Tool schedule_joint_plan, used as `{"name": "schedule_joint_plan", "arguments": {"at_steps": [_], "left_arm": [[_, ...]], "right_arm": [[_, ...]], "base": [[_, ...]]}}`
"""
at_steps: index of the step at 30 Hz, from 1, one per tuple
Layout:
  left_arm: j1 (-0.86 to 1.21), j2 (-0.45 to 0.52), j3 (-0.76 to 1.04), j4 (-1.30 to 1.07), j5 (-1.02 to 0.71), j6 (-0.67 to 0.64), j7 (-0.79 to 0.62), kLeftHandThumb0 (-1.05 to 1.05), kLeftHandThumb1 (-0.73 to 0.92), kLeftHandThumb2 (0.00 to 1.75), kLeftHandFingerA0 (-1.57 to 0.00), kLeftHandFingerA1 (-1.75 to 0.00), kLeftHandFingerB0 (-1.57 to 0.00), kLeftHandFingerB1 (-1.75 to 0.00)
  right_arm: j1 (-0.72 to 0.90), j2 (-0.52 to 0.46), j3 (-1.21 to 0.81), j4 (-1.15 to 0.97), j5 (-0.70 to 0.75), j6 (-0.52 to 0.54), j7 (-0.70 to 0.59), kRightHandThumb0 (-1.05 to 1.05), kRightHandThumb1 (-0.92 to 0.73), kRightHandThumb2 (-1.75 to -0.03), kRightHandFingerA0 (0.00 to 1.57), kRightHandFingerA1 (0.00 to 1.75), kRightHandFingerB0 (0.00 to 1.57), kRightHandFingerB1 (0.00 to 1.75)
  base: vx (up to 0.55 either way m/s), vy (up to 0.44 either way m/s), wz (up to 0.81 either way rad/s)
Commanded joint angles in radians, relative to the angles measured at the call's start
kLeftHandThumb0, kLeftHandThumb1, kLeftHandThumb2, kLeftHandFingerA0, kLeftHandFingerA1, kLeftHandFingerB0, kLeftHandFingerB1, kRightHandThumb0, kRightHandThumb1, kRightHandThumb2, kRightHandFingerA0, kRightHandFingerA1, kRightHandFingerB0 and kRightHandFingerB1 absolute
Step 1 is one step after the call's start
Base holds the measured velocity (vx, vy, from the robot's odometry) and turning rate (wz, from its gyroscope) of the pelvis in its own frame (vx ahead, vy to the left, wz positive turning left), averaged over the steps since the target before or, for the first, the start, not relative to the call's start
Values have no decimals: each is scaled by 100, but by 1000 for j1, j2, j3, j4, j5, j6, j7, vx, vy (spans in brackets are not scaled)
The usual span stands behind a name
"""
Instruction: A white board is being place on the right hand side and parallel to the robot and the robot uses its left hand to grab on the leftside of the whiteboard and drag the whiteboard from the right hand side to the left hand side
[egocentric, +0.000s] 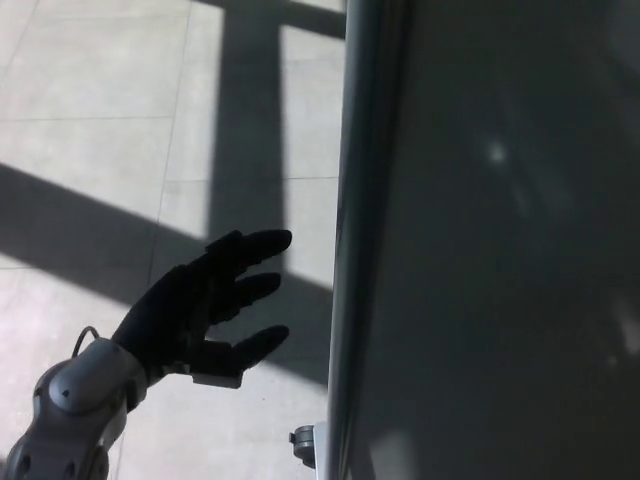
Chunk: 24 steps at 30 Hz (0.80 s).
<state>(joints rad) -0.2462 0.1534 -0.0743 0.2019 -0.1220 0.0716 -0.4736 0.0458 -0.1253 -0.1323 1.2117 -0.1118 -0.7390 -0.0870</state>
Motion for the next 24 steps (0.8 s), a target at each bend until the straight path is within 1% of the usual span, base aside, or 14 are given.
{"name": "schedule_joint_plan", "arguments": {"at_steps": [1, 3, 4, 7, 8, 10, 11, 13, 14, 18, 19, 20, 21, 24], "left_arm": [[-71, -6, 8, 42, -2, 102, 29, -52, 52, 57, -19, -34, -1, -20], [-147, -14, 19, 87, -23, 120, 14, -51, 51, 56, -18, -34, -1, -20], [-159, -16, 22, 97, -26, 128, 11, -57, 40, 72, -14, -43, -3, -19], [-199, -24, 23, 133, -22, 137, 11, -62, 41, 72, -13, -43, -3, -18], [-218, -30, 22, 153, -19, 130, 13, -56, 37, 78, -10, -46, 0, -24], [-233, -38, 22, 172, -16, 119, 14, -56, 37, 78, -10, -46, 0, -24], [-244, -44, 21, 192, -16, 106, 6, -61, 39, 75, -5, -42, -3, -17], [-256, -51, 23, 208, -20, 101, 4, -61, 39, 77, 0, -40, -9, -16], [-263, -61, 15, 215, -15, 95, 7, -60, 49, 55, -16, -35, -3, -21], [-267, -68, 13, 220, -16, 95, -1, -63, 44, 57, -14, -36, -4, -18], [-271, -69, -3, 191, -12, 154, -3, -64, 47, 55, -21, -32, -3, -23], [-267, -71, -24, 168, 2, 163, -1, -67, 40, 74, -12, -40, -5, -18], [-264, -74, -37, 155, 11, 166, 3, -68, 47, 54, -16, -30, -1, -23], [-261, -73, -49, 141, 10, 175, 12, -68, 47, 54, -16, -30, -1, -23]], "right_arm": [[6, -5, 1, 7, 10, -16, -4, -61, -88, -65, 39, 88, 1, 71], [3, -3, 3, 11, 9, -17, -5, -61, -86, -67, 42, 88, 1, 71], [3, -2, 3, 12, 9, -18, -5, -61, -88, -67, 40, 89, 0, 72], [3, 1, 9, 17, 5, -17, -6, -62, -89, -66, 41, 87, 0, 69], [4, 2, 13, 19, 1, -19, -8, -61, -90, -66, 40, 85, 0, 66], [6, 1, 18, 20, -3, -23, -10, -61, -90, -66, 40, 85, 0, 66], [7, 2, 21, 21, -2, -26, -8, -62, -89, -66, 40, 85, 0, 65], [6, 2, 26, 19, -5, -30, -11, -63, -90, -66, 40, 86, 0, 66], [6, 2, 31, 19, -10, -29, -17, -63, -90, -66, 40, 86, 1, 67], [6, 1, 35, 20, -5, -31, -15, -62, -89, -66, 40, 86, 0, 68], [6, 3, 37, 20, -4, -31, -16, -61, -89, -66, 40, 85, 0, 66], [6, 2, 39, 21, -7, -29, -20, -62, -90, -66, 40, 85, 0, 67], [6, 1, 41, 21, -8, -29, -22, -62, -90, -66, 40, 85, 0, 67], [6, 1, 44, 22, -7, -30, -24, -62, -90, -66, 40, 85, 0, 67]], "base": [[0, 0, 0], [1, 0, 3], [0, 0, 0], [0, 0, 0], [0, 0, 0], [0, 0, 0], [0, 0, 0], [0, 0, 0], [0, 0, 0], [0, 0, 0], [0, 0, 0], [0, 0, 0], [0, 0, 0], [0, 0, 0]]}}
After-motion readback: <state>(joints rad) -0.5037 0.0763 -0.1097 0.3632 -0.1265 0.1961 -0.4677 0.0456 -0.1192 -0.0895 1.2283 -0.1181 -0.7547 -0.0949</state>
